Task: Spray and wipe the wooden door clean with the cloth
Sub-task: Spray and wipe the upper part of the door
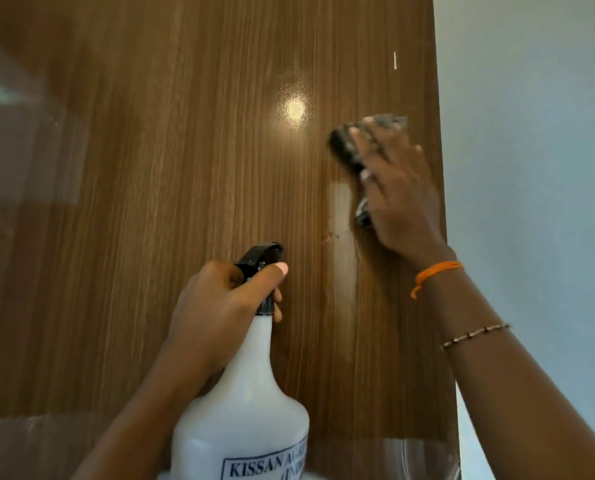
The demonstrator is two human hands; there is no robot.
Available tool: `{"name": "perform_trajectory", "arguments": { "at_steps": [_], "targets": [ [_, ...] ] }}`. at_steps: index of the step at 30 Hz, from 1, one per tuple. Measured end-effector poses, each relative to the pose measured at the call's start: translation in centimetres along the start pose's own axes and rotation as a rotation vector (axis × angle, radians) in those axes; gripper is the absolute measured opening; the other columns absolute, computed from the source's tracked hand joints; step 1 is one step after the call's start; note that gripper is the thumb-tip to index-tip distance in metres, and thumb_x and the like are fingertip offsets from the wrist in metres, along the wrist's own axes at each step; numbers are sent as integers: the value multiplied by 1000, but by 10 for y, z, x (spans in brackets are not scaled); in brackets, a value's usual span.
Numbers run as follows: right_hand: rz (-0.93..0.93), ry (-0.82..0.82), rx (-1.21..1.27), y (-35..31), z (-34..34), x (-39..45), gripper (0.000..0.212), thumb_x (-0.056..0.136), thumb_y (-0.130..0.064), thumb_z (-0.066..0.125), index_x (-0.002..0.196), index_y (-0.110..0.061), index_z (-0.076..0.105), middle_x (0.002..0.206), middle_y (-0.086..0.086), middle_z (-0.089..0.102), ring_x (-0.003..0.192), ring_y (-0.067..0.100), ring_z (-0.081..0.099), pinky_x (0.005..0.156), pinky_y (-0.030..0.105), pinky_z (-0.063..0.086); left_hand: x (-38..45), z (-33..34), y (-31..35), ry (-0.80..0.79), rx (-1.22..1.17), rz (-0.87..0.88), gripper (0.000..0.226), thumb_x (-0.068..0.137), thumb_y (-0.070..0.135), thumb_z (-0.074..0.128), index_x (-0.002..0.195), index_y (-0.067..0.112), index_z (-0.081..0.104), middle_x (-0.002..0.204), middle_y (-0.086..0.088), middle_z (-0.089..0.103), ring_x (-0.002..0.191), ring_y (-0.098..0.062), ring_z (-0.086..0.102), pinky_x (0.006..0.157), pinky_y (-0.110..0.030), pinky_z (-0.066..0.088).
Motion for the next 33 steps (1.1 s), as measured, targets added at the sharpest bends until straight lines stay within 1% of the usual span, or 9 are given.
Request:
{"name": "perform_trajectory", "arguments": {
  "at_steps": [4, 7, 9, 12, 16, 20, 27, 30, 33],
  "targets": [
    [199, 80, 37, 36, -17, -34, 52, 98, -17, 32, 150, -20, 29, 159, 0, 21, 148, 24, 9, 119, 47, 16, -4, 2, 2, 1, -9, -10, 47, 78, 53, 65, 72, 7, 70, 64, -9, 70, 49, -10, 59, 55, -27, 41],
    [182, 58, 47, 27, -13, -84, 53, 99, -15, 33, 151, -20, 24, 160, -1, 17, 149, 22, 5, 120, 46, 13, -8, 6, 3, 8, 24, 4, 47, 74, 53, 55, 69, 9, 70, 63, -7, 70, 48, -11, 59, 55, -29, 42],
    [174, 39, 44, 15, -11, -135, 55, 98, -12, 35, 151, -19, 21, 160, -1, 16, 149, 22, 4, 119, 47, 13, -11, 6, 3, 17, 82, 28, 51, 71, 58, 54, 67, 10, 70, 62, -6, 70, 49, -15, 61, 54, -36, 47],
    [156, 24, 41, -11, -6, -228, 52, 99, -14, 34, 150, -14, 25, 158, 4, 23, 147, 30, 14, 115, 52, 22, -19, 1, 3, 31, 141, 60, 64, 64, 70, 49, 66, 10, 70, 61, -6, 70, 56, -23, 66, 63, -47, 53],
    [132, -32, -18, -41, 3, -319, 51, 102, -25, 26, 152, -26, 21, 159, -2, 21, 143, 33, 25, 112, 52, 27, -31, 0, -8, 17, 67, 53, 53, 67, 66, 53, 67, 15, 70, 63, -3, 71, 56, -17, 66, 61, -37, 51],
    [146, -28, 19, -43, 2, -308, 57, 97, -18, 34, 152, -25, 21, 158, 2, 24, 144, 33, 24, 115, 52, 22, -47, -2, -20, 1, 4, 30, 51, 67, 64, 53, 68, 15, 70, 65, -6, 71, 66, -25, 69, 73, -46, 53],
    [196, -42, 87, -9, -4, -195, 53, 98, -18, 35, 150, -21, 23, 158, 4, 22, 148, 26, 8, 120, 40, -3, -70, 5, -45, -5, -35, -43, 47, 68, 61, 55, 67, 16, 70, 66, -8, 71, 68, -28, 69, 76, -50, 53],
    [219, -46, 68, -2, -2, -181, 52, 99, -21, 34, 150, -21, 26, 159, 3, 21, 148, 24, 7, 120, 47, -1, -76, 11, -52, -5, -28, -60, 48, 69, 61, 55, 68, 15, 70, 66, -7, 71, 67, -25, 69, 77, -51, 54],
    [233, -15, 66, -7, -3, -212, 53, 99, -19, 37, 150, -19, 25, 158, 5, 22, 148, 27, 10, 119, 52, 9, -79, 19, -55, -20, 24, -62, 49, 69, 63, 53, 66, 17, 71, 64, -4, 71, 66, -22, 69, 77, -54, 53]
  ]
}}
Point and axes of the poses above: each hand's wrist, its own x-axis towards the middle knuckle, its own z-axis out of the palm, y = z × x, the point moved 8 cm from there along x, towards the middle knuckle
